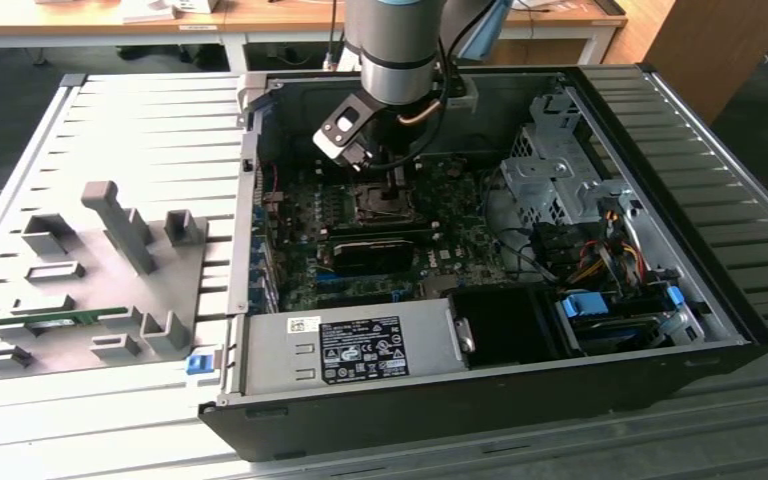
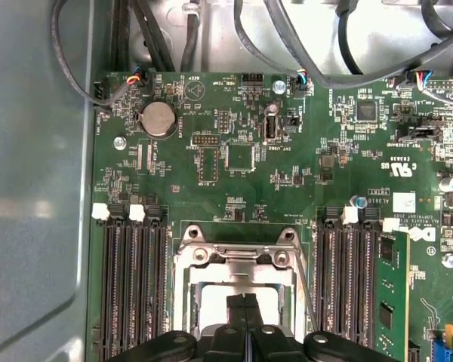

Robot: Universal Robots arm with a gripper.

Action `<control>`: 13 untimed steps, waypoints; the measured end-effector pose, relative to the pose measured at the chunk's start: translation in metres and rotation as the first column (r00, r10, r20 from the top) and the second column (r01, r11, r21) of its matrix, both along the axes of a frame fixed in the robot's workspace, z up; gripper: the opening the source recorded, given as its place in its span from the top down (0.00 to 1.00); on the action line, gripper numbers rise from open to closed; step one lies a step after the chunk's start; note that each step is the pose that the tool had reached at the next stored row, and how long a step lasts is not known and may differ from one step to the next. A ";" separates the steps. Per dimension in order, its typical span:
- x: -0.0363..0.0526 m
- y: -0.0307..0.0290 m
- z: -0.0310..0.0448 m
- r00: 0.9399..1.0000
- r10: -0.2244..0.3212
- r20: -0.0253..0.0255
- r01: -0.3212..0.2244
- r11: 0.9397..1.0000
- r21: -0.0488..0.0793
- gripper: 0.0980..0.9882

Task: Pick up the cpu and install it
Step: 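Close the cpu cover, then install the first cpu locking lever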

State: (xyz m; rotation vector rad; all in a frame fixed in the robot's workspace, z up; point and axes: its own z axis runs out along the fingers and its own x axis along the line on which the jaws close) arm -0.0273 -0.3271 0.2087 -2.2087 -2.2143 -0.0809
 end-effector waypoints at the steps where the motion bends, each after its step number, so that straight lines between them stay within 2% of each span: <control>1: 0.0000 0.0000 0.0000 1.000 0.000 0.000 0.000 1.000 0.000 0.99; 7: 0.0002 0.0000 0.0011 1.000 0.000 0.000 0.000 1.000 0.000 0.99; 13: 0.0002 0.0000 0.0055 1.000 0.000 0.000 0.000 1.000 0.000 0.99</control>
